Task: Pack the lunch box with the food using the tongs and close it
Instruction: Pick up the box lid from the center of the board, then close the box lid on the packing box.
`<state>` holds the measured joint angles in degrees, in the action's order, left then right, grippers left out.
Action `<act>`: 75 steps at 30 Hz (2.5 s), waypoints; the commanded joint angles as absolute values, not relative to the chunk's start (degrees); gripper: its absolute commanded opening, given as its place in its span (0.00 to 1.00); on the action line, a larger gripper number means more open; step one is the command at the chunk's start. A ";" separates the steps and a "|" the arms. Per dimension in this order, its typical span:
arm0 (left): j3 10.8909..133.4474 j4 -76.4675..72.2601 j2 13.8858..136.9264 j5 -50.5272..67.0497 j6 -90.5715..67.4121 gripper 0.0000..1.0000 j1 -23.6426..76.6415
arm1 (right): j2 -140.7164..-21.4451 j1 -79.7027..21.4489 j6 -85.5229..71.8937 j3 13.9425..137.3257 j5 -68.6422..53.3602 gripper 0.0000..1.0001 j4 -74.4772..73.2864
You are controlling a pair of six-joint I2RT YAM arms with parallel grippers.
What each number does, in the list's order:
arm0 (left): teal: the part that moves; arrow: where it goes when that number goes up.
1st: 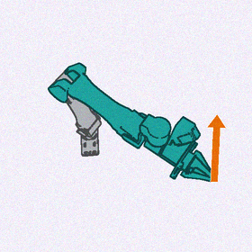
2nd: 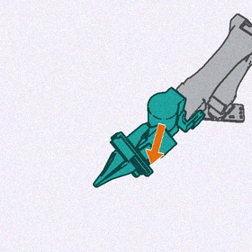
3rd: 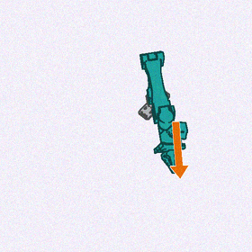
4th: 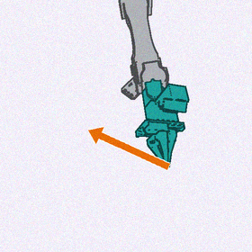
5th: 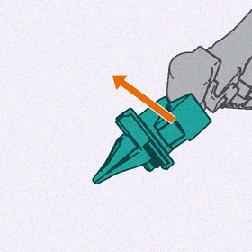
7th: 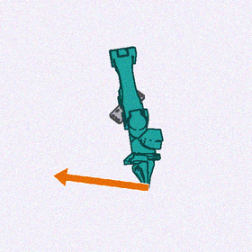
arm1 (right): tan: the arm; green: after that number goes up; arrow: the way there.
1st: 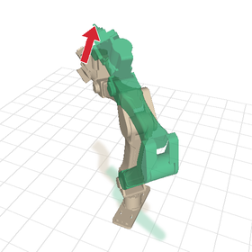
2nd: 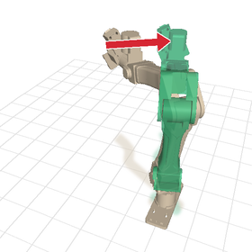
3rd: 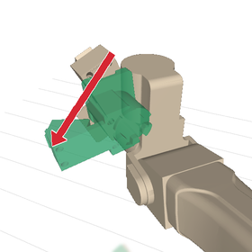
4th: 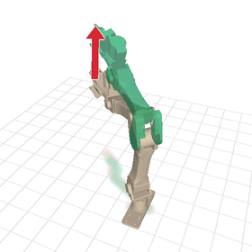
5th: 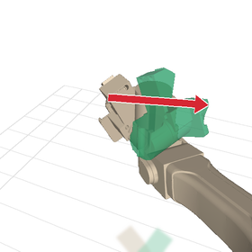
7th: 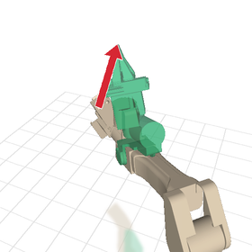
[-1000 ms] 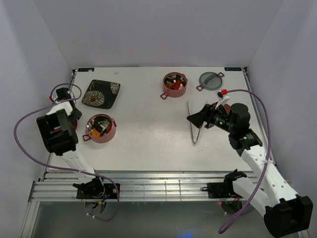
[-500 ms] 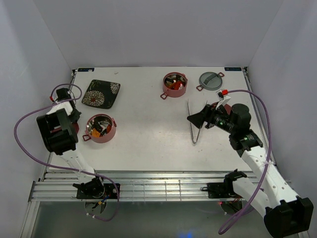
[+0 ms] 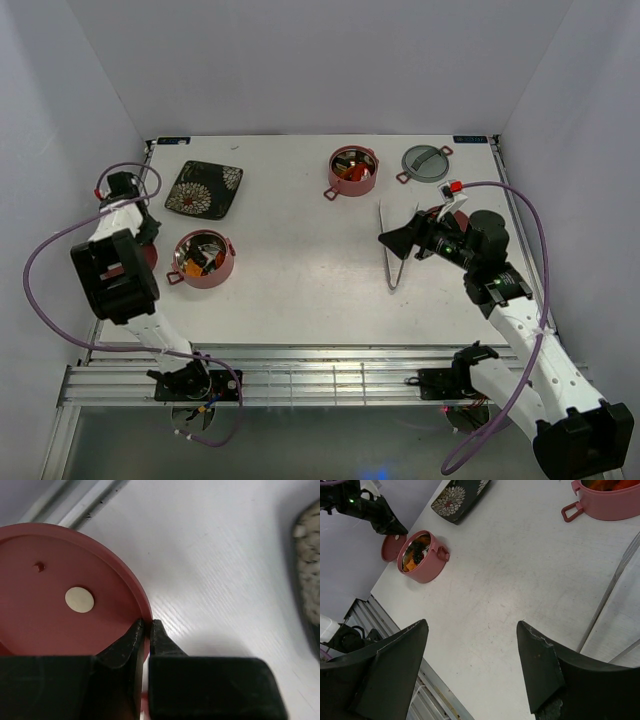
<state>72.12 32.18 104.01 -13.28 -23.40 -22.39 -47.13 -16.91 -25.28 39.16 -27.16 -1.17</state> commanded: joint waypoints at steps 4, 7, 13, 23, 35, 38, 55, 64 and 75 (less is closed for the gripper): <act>77.96 37.70 93.96 -13.36 -23.38 0.00 -22.33 | -46.32 -17.05 -24.87 39.99 -27.16 0.78 0.09; 79.27 39.98 91.59 -13.10 -22.94 0.00 -20.40 | -46.06 -17.05 -24.87 39.90 -27.16 0.78 0.09; 81.65 46.48 88.07 -14.49 -23.64 0.00 -7.49 | -46.05 -17.05 -24.87 39.90 -27.16 0.78 0.09; 78.76 51.42 84.91 -17.84 -27.33 0.00 7.29 | -45.62 -17.05 -24.08 40.60 -26.54 0.78 -2.81; 69.00 47.03 83.23 -13.63 -27.60 0.00 10.11 | -45.97 -17.14 -23.82 41.31 -25.22 0.79 -3.52; 67.24 45.53 83.41 -13.71 -27.42 0.00 10.02 | -46.05 -17.14 -23.73 41.57 -25.31 0.79 -3.78; 66.97 42.63 86.40 -13.45 -27.60 0.27 10.02 | -45.26 -17.14 -23.20 41.40 -24.87 0.79 -4.04; 66.53 42.89 85.52 -13.97 -28.39 0.33 10.19 | -45.09 -17.14 -23.03 41.40 -24.61 0.80 -4.13; 68.31 42.81 77.70 -12.07 -28.04 0.53 -1.55 | -46.50 -17.23 -24.26 42.10 -27.24 0.81 -3.25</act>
